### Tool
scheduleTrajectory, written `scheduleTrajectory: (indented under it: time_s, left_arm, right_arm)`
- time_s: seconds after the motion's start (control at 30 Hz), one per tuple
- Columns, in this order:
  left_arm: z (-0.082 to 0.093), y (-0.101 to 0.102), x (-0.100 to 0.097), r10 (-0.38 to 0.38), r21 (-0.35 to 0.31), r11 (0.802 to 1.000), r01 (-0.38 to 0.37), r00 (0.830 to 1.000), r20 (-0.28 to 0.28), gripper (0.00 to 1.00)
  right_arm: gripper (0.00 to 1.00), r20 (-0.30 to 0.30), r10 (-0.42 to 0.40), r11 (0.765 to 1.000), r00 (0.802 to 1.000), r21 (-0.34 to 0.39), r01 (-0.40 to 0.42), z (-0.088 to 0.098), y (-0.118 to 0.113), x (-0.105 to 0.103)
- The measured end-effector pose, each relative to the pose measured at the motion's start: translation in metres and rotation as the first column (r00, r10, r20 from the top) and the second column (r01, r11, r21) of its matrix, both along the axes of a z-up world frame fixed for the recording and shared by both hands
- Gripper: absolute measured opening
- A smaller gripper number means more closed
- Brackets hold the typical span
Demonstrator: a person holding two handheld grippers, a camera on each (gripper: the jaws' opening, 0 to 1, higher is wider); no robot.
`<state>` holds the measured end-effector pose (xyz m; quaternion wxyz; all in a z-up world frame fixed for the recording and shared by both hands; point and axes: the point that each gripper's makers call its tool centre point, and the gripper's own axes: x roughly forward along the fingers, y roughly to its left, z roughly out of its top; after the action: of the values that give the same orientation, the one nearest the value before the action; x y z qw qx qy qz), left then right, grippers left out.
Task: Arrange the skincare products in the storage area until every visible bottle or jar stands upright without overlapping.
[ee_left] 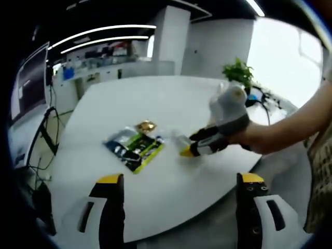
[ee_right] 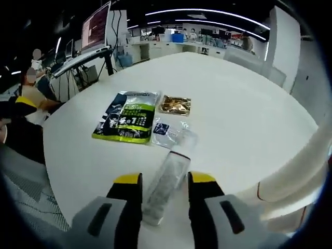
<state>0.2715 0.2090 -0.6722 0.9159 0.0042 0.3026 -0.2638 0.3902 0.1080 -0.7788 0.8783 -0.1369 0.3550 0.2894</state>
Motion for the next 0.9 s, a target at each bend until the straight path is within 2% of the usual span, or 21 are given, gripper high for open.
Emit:
scheduleTrajectory:
  time_s: [0.1,0.13,0.17,0.23,0.33,0.57,0.8,0.9]
  left_arm:
    - [0.0,0.0,0.0,-0.004,0.005,1.0,0.004,1.0,0.001,0.86]
    - [-0.001,0.0,0.0,-0.005,0.007,1.0,0.005,1.0,0.002,0.86]
    - [-0.001,0.0,0.0,-0.006,0.009,1.0,0.006,1.0,0.002,0.86]
    - [-0.001,0.0,0.0,-0.006,0.009,1.0,0.006,1.0,0.002,0.86]
    - [0.0,0.0,0.0,-0.005,0.005,1.0,0.004,1.0,0.004,0.85]
    - [0.001,-0.001,-0.001,-0.006,0.001,1.0,0.006,1.0,0.005,0.85]
    - [0.002,0.0,0.0,0.002,-0.01,1.0,-0.002,1.0,0.006,0.85]
    - [0.003,-0.001,0.0,0.005,-0.025,1.0,-0.005,1.0,0.002,0.84]
  right_arm:
    - [0.32,0.003,0.02,1.0,1.0,-0.023,-0.02,-0.002,-0.002,0.0]
    - [0.29,-0.001,0.034,0.998,0.999,-0.053,-0.034,-0.004,-0.005,-0.001]
    - [0.25,0.009,0.037,0.999,0.999,-0.035,-0.037,-0.004,-0.004,-0.001]
    - [0.22,-0.007,0.068,0.997,0.998,-0.021,-0.069,-0.005,-0.001,-0.005]
    - [0.21,-0.006,0.132,0.991,0.991,-0.015,-0.132,-0.005,0.004,-0.011]
    - [0.2,-0.02,0.151,0.989,0.988,0.005,-0.151,-0.003,0.002,-0.013]
    - [0.2,0.006,0.159,0.985,0.987,0.074,-0.159,0.016,0.012,-0.025]
    - [0.2,0.024,0.162,0.978,0.987,0.126,-0.164,0.029,0.02,-0.03]
